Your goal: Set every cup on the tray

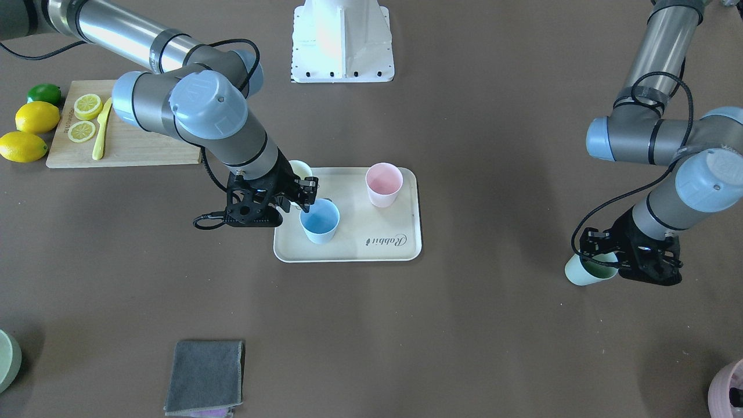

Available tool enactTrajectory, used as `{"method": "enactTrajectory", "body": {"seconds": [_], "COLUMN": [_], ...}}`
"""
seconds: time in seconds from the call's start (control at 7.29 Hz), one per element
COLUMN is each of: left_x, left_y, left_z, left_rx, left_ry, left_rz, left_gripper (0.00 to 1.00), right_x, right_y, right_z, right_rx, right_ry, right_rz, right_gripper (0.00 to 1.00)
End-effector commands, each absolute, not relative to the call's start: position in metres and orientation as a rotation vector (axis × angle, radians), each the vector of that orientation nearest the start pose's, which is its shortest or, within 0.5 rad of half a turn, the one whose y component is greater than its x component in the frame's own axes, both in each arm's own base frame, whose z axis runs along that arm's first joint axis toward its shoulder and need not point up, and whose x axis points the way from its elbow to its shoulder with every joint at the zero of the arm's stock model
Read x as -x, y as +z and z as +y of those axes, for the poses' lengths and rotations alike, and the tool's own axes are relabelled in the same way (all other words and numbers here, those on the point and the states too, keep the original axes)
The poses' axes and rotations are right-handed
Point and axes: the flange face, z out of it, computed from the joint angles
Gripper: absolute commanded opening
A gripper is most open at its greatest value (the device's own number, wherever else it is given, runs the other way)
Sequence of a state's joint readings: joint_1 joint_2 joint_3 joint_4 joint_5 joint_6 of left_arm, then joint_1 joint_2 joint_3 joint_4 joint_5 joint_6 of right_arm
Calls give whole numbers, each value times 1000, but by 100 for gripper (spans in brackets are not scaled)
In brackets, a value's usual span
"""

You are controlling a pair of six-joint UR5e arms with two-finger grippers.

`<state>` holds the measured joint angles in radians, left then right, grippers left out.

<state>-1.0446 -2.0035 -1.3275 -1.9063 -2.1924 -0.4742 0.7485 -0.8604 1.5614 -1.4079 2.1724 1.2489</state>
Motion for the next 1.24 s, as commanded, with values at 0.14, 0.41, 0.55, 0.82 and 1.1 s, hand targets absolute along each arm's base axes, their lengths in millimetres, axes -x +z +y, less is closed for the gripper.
{"method": "enactTrajectory", "body": {"seconds": [0.14, 0.41, 0.55, 0.82, 1.1], "left_x": [-283, -374, -430, -494, -510], "left_y": [378, 269, 227, 230, 235], "left_z": [-643, -579, -550, -530, -544], "left_rx": [-108, -25, -6, -44, -43], "left_ry": [174, 65, 20, 27, 25], "left_rz": [869, 960, 968, 913, 908], "left_gripper": [0, 0, 0, 0, 0], "right_x": [413, 354, 335, 323, 323], "right_y": [212, 263, 292, 317, 316], "right_z": [-548, -555, -552, -553, -548], "right_rx": [56, 21, 10, -2, -4], "right_ry": [156, 138, 134, 116, 109], "right_rz": [-1023, -1001, -972, -939, -943], "right_gripper": [100, 100, 100, 100, 100]}}
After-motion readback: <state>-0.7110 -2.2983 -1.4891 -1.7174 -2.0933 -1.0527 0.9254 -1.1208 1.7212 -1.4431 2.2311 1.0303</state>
